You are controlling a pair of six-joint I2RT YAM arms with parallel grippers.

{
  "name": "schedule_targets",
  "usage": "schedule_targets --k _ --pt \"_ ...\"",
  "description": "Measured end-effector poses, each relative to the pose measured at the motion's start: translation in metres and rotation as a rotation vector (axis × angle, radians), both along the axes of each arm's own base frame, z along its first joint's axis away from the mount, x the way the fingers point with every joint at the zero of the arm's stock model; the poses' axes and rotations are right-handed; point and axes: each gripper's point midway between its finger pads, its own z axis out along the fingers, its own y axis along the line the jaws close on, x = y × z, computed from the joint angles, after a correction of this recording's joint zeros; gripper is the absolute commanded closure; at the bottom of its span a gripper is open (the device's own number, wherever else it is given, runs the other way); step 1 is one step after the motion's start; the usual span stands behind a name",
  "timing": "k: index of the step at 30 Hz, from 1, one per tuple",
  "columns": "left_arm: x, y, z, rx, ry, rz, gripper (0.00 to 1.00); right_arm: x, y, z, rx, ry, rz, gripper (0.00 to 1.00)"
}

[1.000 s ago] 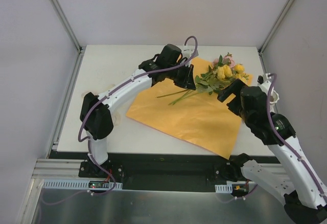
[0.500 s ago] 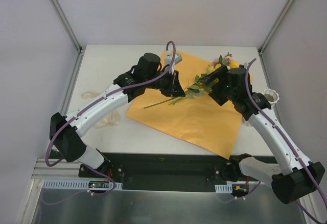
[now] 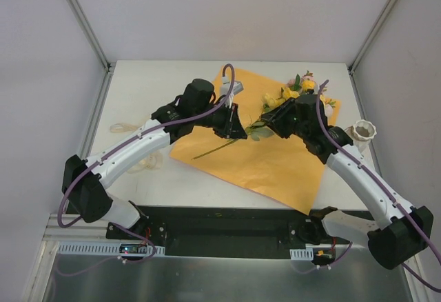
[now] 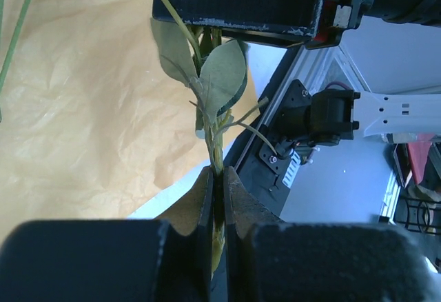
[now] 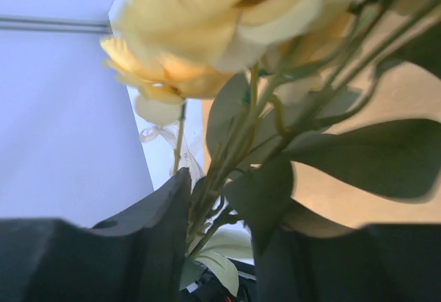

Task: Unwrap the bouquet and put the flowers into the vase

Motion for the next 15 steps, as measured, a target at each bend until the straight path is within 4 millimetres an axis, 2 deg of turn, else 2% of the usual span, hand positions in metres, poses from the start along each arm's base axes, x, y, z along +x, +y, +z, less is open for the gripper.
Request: schedule_targets --k 1,2,3,5,6,8,10,13,15 --pt "0.0 0.0 0.002 -0.004 -0.002 0.001 1.0 -0.001 -0.001 0.0 -0.008 -0.004 0.002 0.69" --pt "-0.001 0.001 0.004 -0.008 -0.003 0.002 0.87 -0.002 -0.003 0.002 -0.015 -0.011 -0.003 0.73" --pt "-0.002 0.001 0.005 -0.012 -0.001 0.001 0.78 -0.003 -0.005 0.004 -0.02 -0.021 -0.008 0.75" --pt "-0.005 0.001 0.008 -0.025 0.006 -0.004 0.65 -0.007 -0.012 0.015 -0.037 -0.056 -0.019 0.81" --pt "-0.007 0.001 0.01 -0.034 0.012 -0.007 0.55 -0.009 -0.017 0.022 -0.064 -0.079 -0.022 0.83" --pt "-0.009 0.001 0.014 -0.048 0.006 -0.014 0.46 -0.012 -0.029 0.038 -0.117 -0.126 -0.032 0.9" --pt "-0.012 0.004 0.019 -0.061 -0.003 -0.014 0.39 -0.012 -0.042 0.065 -0.179 -0.204 -0.047 0.92" --pt "-0.019 0.015 0.026 -0.075 -0.023 -0.007 0.37 -0.014 -0.07 0.116 -0.287 -0.349 -0.096 0.93" --pt "-0.023 0.024 0.033 -0.089 -0.041 0.002 0.37 -0.021 -0.096 0.154 -0.382 -0.46 -0.15 0.94"
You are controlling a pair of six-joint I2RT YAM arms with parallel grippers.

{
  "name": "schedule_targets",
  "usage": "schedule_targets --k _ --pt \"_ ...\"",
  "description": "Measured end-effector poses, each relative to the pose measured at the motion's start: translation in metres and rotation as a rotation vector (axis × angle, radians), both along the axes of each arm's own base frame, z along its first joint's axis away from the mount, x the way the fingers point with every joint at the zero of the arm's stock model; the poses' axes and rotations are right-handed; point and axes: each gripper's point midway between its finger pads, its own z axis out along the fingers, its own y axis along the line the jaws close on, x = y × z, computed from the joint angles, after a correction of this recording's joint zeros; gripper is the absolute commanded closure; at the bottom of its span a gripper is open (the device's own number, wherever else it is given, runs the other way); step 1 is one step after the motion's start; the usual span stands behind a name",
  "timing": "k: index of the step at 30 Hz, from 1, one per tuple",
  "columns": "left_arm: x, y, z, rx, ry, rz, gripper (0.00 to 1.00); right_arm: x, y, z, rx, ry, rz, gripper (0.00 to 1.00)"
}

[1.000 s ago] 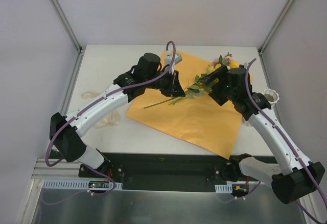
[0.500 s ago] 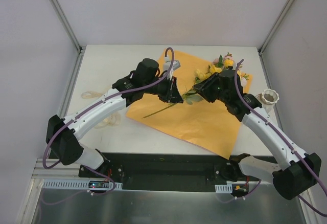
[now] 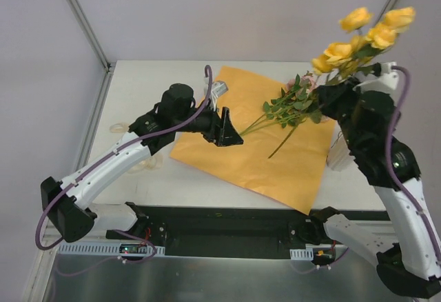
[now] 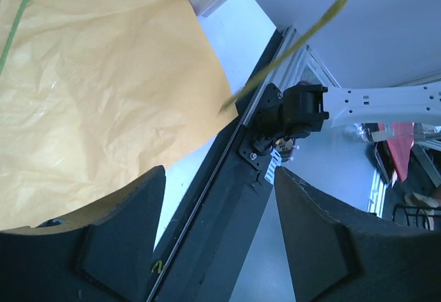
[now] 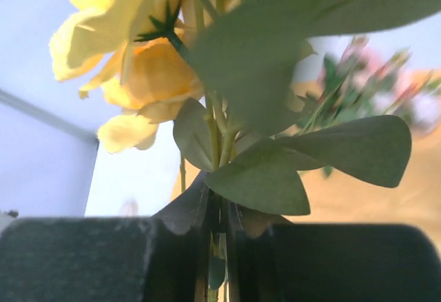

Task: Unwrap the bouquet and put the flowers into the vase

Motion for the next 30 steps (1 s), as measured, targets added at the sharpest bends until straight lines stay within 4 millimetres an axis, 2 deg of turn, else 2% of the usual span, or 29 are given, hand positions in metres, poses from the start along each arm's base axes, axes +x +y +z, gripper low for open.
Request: schedule_targets --k 3,6,9,11,15,19,22,25,27,30 --pt "-0.005 0.012 0.011 -0.023 -0.033 0.017 0.36 -0.022 -0.048 0.061 -0.145 -0.171 -0.121 0.93" --pt "-0.007 0.018 0.017 -0.036 -0.053 0.026 0.37 -0.047 -0.1 0.111 -0.3 -0.281 -0.288 0.93" --pt "-0.007 0.018 0.013 -0.029 -0.045 0.028 0.39 -0.067 -0.143 0.146 -0.443 -0.337 -0.476 0.92" --pt "-0.006 0.018 0.008 -0.019 -0.034 0.027 0.4 -0.072 -0.158 0.154 -0.528 -0.336 -0.552 0.91" --pt "-0.003 0.014 -0.002 -0.001 -0.009 0.021 0.41 -0.066 -0.171 0.167 -0.666 -0.313 -0.641 0.9" --pt "-0.001 0.012 -0.009 0.012 0.01 0.017 0.42 -0.04 -0.169 0.173 -0.762 -0.272 -0.68 0.9" --pt "-0.002 0.012 -0.008 0.01 0.008 0.017 0.41 -0.021 -0.168 0.164 -0.813 -0.228 -0.691 0.9" --pt "-0.004 0.014 -0.013 0.018 0.016 0.017 0.41 -0.006 -0.171 0.143 -0.849 -0.178 -0.688 0.9" --pt "-0.005 0.015 -0.017 0.023 0.022 0.017 0.41 -0.001 -0.177 0.125 -0.853 -0.142 -0.7 0.91" --pt "-0.005 0.015 -0.017 0.024 0.023 0.017 0.41 -0.001 -0.189 0.11 -0.833 -0.116 -0.731 0.91"
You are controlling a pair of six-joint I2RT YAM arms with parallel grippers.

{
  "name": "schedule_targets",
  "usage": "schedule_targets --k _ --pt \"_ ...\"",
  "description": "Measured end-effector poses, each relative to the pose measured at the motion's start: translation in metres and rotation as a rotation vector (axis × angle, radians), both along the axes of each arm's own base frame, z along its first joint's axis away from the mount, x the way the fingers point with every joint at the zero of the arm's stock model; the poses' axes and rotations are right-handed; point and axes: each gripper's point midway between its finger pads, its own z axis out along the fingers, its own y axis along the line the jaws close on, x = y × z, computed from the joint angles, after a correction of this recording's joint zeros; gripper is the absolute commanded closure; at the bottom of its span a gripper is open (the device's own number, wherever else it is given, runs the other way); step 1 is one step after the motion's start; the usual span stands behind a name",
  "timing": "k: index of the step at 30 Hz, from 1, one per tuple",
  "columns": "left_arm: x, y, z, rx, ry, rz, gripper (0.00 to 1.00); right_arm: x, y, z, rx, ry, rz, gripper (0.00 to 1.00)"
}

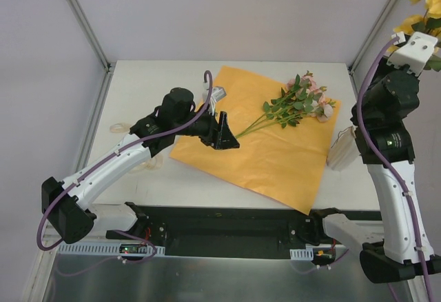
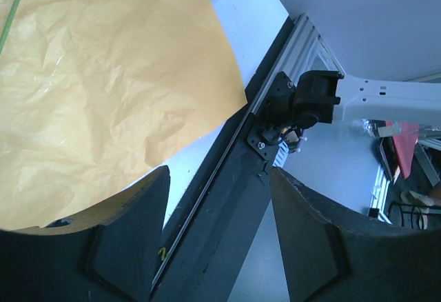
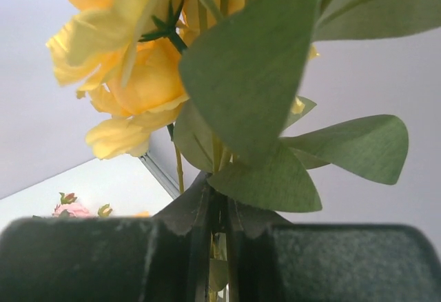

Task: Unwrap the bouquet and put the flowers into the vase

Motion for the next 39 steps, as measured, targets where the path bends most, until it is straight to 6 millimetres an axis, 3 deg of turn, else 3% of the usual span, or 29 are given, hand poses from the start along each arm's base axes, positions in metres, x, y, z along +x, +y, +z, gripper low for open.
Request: schedule_targets --k 6,15,20,24,29,32,33,34,35,36,38,39 --pt "0.0 0.0 0.0 -0.001 -0.001 0.0 0.41 -0.014 -0.016 -0.004 0.067 -0.075 -0.028 0.91" --pt "0.001 -0.001 -0.002 0.003 0.003 -0.001 0.41 -0.025 -0.016 0.039 0.103 -0.198 0.007 0.91" --pt "0.003 -0.002 -0.008 0.014 0.016 -0.001 0.41 -0.021 -0.016 0.041 0.112 -0.211 0.013 0.91" --pt "0.003 -0.003 -0.007 0.014 0.015 -0.001 0.41 -0.011 -0.018 0.011 0.125 -0.165 0.001 0.9" --pt "0.003 -0.003 -0.008 0.014 0.015 -0.001 0.41 0.006 -0.032 -0.057 0.154 -0.044 -0.059 0.83" --pt "0.003 -0.003 -0.009 0.016 0.017 -0.002 0.4 0.009 -0.04 -0.096 0.182 0.02 -0.097 0.71" --pt "0.003 -0.003 -0.009 0.017 0.018 -0.003 0.4 0.009 -0.041 -0.105 0.188 0.038 -0.102 0.59" --pt "0.003 -0.003 -0.01 0.018 0.019 -0.003 0.4 0.007 -0.041 -0.117 0.196 0.062 -0.108 0.55" --pt "0.004 -0.003 -0.01 0.019 0.02 -0.003 0.4 0.006 -0.041 -0.121 0.203 0.068 -0.108 0.51" --pt "0.004 -0.003 -0.011 0.02 0.021 -0.003 0.4 0.003 -0.04 -0.126 0.208 0.077 -0.106 0.4" --pt "0.004 -0.004 -0.011 0.021 0.023 -0.004 0.4 -0.002 -0.04 -0.128 0.218 0.076 -0.104 0.33" --pt "0.004 -0.004 -0.012 0.021 0.024 -0.006 0.4 -0.005 -0.04 -0.128 0.221 0.075 -0.103 0.22"
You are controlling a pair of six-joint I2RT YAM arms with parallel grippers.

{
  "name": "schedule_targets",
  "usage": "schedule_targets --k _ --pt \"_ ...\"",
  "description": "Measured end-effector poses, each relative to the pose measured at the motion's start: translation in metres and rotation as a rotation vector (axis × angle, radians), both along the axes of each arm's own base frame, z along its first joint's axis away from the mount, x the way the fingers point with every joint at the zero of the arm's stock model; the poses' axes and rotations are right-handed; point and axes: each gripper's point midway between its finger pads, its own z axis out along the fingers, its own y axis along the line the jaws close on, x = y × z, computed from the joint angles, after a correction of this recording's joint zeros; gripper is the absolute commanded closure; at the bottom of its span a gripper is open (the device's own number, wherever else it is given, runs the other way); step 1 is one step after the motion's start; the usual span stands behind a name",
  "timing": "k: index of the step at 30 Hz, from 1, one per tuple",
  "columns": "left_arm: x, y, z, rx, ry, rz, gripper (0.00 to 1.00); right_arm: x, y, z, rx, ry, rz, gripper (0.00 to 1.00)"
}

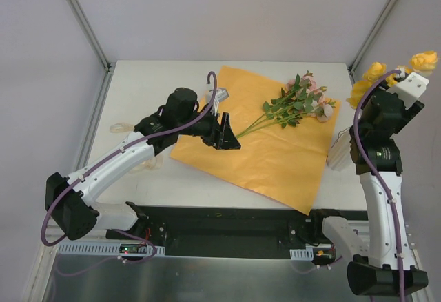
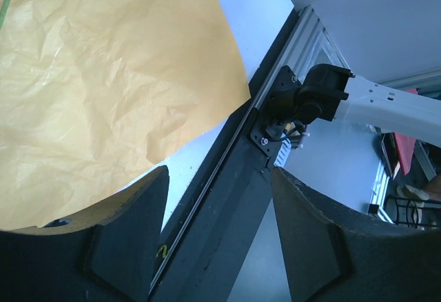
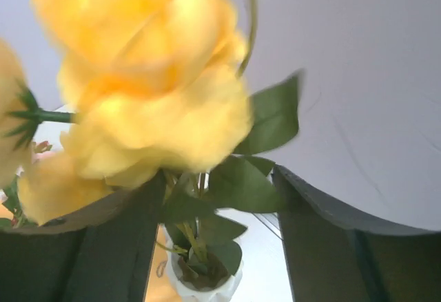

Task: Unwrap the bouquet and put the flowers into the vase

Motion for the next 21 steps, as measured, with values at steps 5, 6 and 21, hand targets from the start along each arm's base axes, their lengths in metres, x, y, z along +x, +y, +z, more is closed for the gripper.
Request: schedule_targets --k 5,6,21 --pt "-0.002 -0.001 0.0 -0.004 0.004 -0.012 0.39 -0.016 0.001 -0.004 0.023 0.018 0.0 0.1" --pt "-0.002 -0.001 0.0 -0.004 0.004 -0.012 0.39 -0.019 0.001 -0.006 0.03 0.034 -0.001 0.09" --pt "0.0 0.0 -0.02 0.037 0.004 -0.027 0.31 -0.079 0.038 0.037 0.129 0.058 0.233 0.0"
